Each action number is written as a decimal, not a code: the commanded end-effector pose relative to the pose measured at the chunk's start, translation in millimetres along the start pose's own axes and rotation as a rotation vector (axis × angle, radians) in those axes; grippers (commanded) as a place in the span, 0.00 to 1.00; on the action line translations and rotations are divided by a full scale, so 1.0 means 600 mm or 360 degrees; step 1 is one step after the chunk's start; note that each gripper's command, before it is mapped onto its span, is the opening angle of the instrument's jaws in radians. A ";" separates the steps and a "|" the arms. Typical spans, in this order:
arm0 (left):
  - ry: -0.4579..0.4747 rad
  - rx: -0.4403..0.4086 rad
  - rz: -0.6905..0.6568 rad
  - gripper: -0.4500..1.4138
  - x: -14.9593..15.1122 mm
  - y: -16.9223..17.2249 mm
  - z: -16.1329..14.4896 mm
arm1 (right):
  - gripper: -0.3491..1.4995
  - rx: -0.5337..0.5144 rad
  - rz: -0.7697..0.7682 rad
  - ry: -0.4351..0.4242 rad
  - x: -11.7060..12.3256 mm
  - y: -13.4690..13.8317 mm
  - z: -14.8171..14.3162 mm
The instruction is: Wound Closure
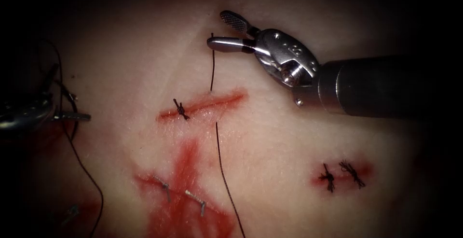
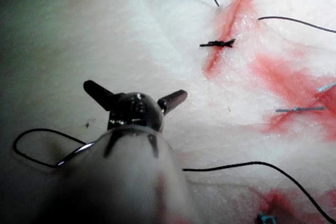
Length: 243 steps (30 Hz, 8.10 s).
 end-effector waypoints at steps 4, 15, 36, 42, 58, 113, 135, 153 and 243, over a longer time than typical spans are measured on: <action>-0.0026 -0.0126 -0.0081 0.99 0.0016 0.0017 -0.0014 | 0.56 0.0041 -0.0345 -0.0054 -0.0006 0.0019 -0.0001; -0.0075 -0.0233 0.0023 0.90 0.0096 0.0091 -0.0076 | 0.66 0.0291 -0.0393 -0.0192 -0.0011 0.0017 -0.0011; 0.0510 -0.0461 0.1077 0.72 0.0104 0.0325 0.0120 | 0.78 0.0356 -0.0472 -0.0222 -0.0029 -0.0036 -0.0162; 0.0563 -0.0433 0.1258 0.70 0.0087 0.0375 0.0156 | 0.82 0.0348 -0.0471 -0.0218 -0.0028 -0.0030 -0.0156; 0.0592 -0.0385 0.1683 0.69 0.0023 0.0481 0.0252 | 0.89 0.0326 -0.0470 -0.0211 -0.0030 -0.0026 -0.0142; 0.0881 -0.0536 0.1939 0.00 0.0136 0.0475 0.0147 | 0.82 0.0892 -0.1314 0.0088 -0.0168 -0.0112 -0.0082; 0.0893 -0.0376 0.1878 0.00 0.0161 0.0413 0.0126 | 0.86 0.0900 -0.1402 0.0216 -0.0160 -0.0230 -0.0043; 0.0891 -0.0378 0.1875 0.04 0.0159 0.0408 0.0119 | 0.83 0.0933 -0.1393 0.0328 -0.0155 -0.0270 -0.0021; 0.0781 -0.0201 0.1876 0.00 0.0149 0.0350 0.0039 | 0.00 0.0599 -0.1013 -0.0032 -0.0174 -0.0091 -0.0011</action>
